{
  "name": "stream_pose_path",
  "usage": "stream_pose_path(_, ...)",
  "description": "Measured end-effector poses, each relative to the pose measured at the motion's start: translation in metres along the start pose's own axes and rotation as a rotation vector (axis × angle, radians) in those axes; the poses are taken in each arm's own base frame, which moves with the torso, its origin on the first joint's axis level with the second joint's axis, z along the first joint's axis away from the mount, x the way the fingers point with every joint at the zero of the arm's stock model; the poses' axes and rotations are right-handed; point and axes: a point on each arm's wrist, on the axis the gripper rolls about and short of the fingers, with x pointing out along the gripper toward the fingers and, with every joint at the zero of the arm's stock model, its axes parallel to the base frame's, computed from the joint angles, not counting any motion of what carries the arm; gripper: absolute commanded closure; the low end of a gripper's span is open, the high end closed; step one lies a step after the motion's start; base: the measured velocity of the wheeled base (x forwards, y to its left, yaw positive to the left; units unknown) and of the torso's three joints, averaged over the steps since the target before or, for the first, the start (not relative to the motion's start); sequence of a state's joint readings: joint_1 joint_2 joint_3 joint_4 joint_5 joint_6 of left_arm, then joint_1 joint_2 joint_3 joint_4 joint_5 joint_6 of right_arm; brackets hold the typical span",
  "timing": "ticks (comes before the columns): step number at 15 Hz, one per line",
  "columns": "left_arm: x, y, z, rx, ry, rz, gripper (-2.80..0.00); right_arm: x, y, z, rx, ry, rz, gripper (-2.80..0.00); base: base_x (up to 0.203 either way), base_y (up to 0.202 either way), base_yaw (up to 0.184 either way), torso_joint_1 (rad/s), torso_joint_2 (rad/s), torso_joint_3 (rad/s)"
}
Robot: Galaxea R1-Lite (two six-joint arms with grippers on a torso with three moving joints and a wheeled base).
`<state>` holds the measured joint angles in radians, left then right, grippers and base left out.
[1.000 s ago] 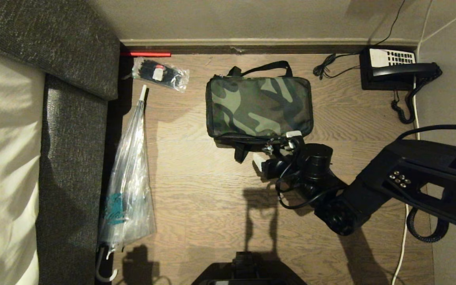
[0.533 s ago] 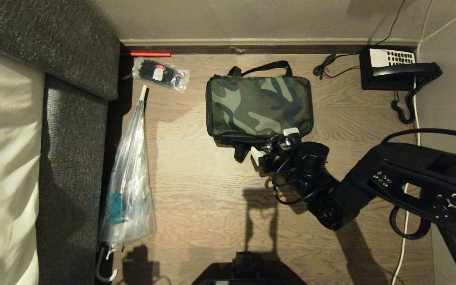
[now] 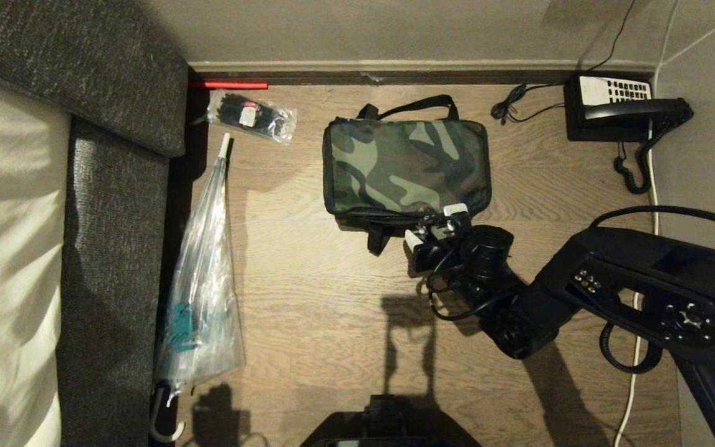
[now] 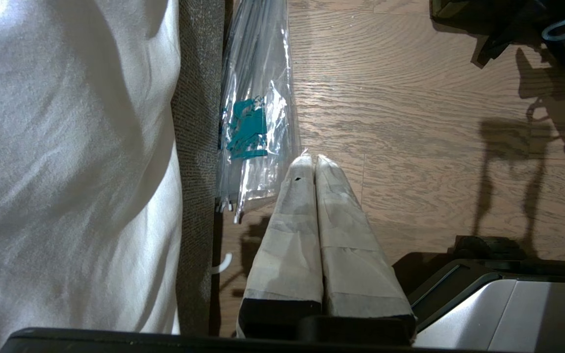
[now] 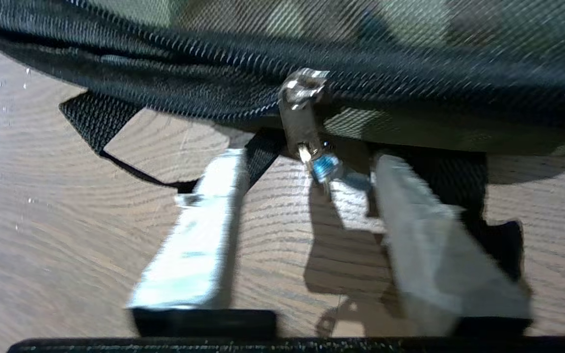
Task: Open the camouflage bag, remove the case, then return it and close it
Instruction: Open the top of the storage box
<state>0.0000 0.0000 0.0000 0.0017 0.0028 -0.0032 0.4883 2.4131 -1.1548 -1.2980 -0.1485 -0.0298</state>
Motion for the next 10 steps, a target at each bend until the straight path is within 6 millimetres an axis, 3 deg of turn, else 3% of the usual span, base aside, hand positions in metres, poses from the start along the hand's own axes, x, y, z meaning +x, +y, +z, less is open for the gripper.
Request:
stream_pose_path(6, 0.000, 0.000, 0.000, 0.000, 0.000, 0.000, 0.00, -0.005, -0.001, 0.004, 0.012, -0.050, -0.001, 0.00, 0.000, 0.000, 0.000, 0.000, 0.00, 0.000)
stream_pose_path(10, 0.000, 0.000, 0.000, 0.000, 0.000, 0.000, 0.00, -0.021, -0.006, 0.004, 0.005, 0.005, 0.031, 0.00, 0.000, 0.000, 0.000, 0.000, 0.00, 0.000)
